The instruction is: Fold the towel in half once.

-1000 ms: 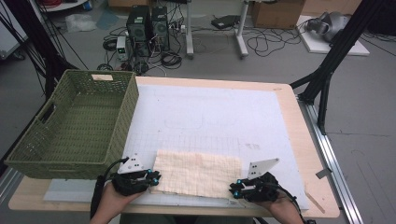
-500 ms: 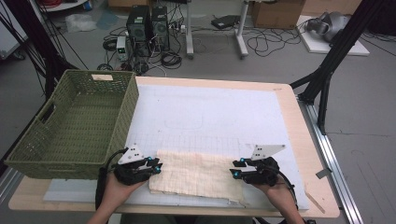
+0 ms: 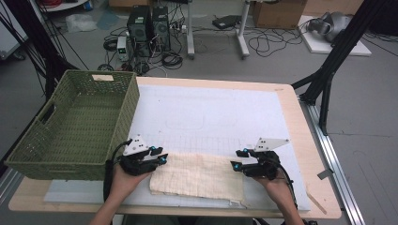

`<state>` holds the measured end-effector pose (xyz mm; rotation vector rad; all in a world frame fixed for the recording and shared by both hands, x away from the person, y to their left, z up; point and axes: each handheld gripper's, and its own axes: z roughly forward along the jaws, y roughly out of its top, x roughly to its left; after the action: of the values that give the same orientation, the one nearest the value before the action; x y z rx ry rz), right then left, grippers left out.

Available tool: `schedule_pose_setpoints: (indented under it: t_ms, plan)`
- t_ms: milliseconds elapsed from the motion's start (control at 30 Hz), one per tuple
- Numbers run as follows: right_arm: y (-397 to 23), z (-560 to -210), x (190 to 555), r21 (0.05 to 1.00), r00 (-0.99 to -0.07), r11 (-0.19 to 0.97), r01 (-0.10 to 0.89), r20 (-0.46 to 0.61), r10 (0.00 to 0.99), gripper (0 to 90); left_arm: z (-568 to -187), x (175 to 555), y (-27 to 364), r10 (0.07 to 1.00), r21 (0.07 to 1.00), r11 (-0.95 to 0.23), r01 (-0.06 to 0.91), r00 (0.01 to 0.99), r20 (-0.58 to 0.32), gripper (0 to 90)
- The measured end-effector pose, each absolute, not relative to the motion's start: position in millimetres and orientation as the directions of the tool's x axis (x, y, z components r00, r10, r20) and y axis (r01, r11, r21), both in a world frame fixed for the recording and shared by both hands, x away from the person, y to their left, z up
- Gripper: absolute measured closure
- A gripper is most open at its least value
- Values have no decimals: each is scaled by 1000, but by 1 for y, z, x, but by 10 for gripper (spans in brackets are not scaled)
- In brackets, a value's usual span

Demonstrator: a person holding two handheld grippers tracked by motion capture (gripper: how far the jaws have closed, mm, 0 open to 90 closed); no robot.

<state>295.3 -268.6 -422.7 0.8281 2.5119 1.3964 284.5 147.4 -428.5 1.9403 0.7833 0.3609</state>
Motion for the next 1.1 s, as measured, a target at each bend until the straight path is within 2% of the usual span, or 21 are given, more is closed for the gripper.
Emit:
schedule_pose_setpoints:
  t_ms: [133, 367, 1100]
  plan:
    - [-267, -420, 291, 836, -832, 385, 392, 143, 536, 413, -428, 282, 148, 652, 877, -323, 355, 756, -66, 615]
    - [-263, -422, 291, 825, -832, 406, 392, 130, 540, 368, -428, 283, 155, 674, 882, -298, 365, 735, -77, 572]
    - [-267, -425, 293, 803, -818, 430, 413, 119, 563, 421, -431, 285, 154, 681, 873, -317, 369, 729, -61, 555]
